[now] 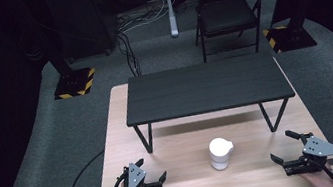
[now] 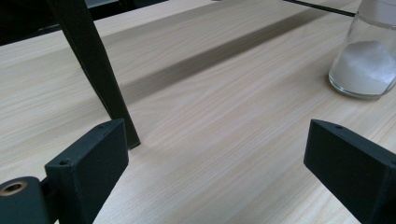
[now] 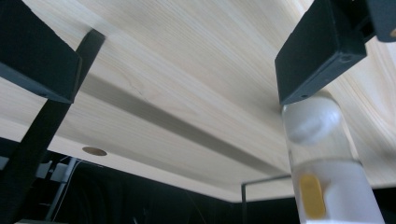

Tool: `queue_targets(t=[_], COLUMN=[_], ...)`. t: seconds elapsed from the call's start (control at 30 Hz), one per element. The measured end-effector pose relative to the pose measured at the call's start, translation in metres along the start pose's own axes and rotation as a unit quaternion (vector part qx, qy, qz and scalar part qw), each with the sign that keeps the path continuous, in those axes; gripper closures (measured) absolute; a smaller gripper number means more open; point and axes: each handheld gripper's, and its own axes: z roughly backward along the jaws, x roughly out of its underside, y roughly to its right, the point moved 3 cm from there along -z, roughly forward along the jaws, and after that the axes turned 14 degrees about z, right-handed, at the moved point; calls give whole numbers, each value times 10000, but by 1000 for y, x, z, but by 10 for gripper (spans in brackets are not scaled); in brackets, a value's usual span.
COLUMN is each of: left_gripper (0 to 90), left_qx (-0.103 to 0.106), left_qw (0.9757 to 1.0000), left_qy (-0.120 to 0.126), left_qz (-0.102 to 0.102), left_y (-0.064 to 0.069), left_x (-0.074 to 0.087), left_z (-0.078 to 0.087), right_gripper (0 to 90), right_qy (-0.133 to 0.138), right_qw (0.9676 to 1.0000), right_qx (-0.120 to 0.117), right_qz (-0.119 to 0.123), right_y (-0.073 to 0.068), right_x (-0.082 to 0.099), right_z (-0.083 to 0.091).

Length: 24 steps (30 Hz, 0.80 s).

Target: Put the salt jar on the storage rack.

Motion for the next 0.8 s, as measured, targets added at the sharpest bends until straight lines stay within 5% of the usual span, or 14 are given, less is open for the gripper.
queue_targets(t=[0.33,0.8], left_gripper=[64,64], left_qx=[15,9], left_qw=[10000,10000], left_qy=[-10,-19], left_qz=[-21,5], left_y=[0,0], left_x=[0,0], left_z=[0,-1], right_gripper=[0,0], right_qy=[-240,87], right_qw=[9984,9967], right_qx=[-51,-690], right_qz=[519,421], right_y=[-11,-16], right_x=[-13,-19], right_z=[-7,-22])
